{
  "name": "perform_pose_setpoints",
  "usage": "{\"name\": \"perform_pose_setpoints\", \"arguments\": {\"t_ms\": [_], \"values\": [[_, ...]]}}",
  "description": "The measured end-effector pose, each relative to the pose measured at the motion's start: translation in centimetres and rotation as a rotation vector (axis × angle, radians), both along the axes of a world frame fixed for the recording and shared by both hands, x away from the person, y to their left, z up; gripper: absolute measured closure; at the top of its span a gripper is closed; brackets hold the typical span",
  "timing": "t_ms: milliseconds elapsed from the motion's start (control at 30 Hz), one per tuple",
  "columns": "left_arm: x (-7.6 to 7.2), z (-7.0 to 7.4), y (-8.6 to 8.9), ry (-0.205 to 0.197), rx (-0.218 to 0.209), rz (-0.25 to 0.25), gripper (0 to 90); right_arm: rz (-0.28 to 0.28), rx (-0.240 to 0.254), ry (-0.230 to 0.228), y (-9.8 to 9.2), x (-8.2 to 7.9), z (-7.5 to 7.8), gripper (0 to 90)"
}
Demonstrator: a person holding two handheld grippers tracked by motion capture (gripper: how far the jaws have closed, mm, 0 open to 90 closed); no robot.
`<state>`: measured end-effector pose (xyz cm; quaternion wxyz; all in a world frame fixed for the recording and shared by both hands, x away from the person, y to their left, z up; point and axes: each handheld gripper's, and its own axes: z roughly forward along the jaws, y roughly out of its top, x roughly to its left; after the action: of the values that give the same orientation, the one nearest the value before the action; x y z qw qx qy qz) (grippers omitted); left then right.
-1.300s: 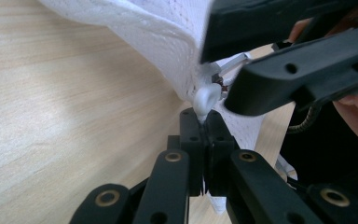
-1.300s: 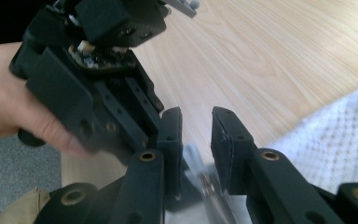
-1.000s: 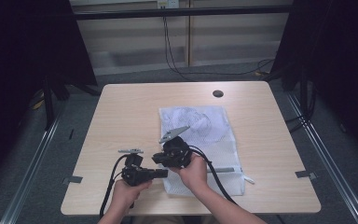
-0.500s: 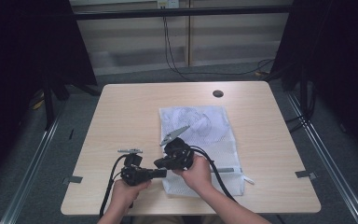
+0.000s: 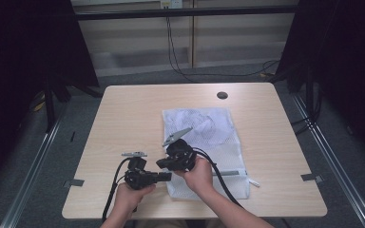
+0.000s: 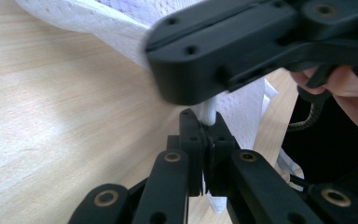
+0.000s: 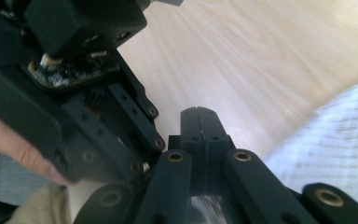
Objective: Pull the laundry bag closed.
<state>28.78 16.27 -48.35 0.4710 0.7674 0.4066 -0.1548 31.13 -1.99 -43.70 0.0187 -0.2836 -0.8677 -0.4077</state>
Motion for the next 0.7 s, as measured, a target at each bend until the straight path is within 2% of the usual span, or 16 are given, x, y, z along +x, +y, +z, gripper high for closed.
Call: {"name": "perform_pose_setpoints", "arguments": {"t_ms": [33,67,133,200,233,300,400,500,667,700], "values": [[0.0,0.0,0.0,0.000,0.000,0.000,88.2,0.008,-0.006,0.019,0.2,0.1,-0.2,90.0],[0.0,0.0,0.0,-0.006,0.003,-0.003,88.2,0.008,-0.006,0.019,0.2,0.1,-0.2,90.0],[0.0,0.1,0.1,-0.012,0.009,-0.011,88.2,0.040,-0.009,0.063,0.6,0.3,-0.5,90.0],[0.0,0.1,0.1,-0.013,0.020,-0.013,88.2,0.045,-0.008,0.067,0.6,0.3,-0.4,90.0],[0.0,0.0,0.2,-0.014,0.025,-0.002,88.2,0.053,-0.002,0.085,0.3,0.2,-0.1,90.0],[0.0,0.1,0.4,-0.011,0.034,0.010,88.3,0.065,-0.002,0.080,0.0,0.2,0.2,90.0],[0.1,0.1,0.7,-0.020,0.040,0.038,88.4,0.074,-0.035,0.067,-0.6,-0.1,0.5,90.0],[0.2,0.2,0.9,-0.013,0.032,0.057,88.4,0.058,-0.054,0.054,-1.4,-0.1,0.7,90.0],[0.2,0.3,1.0,-0.016,0.028,0.053,88.4,0.026,-0.027,0.041,-2.5,-0.2,0.7,90.0],[0.2,0.3,1.0,-0.016,0.030,0.052,88.4,0.022,-0.019,0.021,-2.8,-0.3,0.7,90.0]]}}
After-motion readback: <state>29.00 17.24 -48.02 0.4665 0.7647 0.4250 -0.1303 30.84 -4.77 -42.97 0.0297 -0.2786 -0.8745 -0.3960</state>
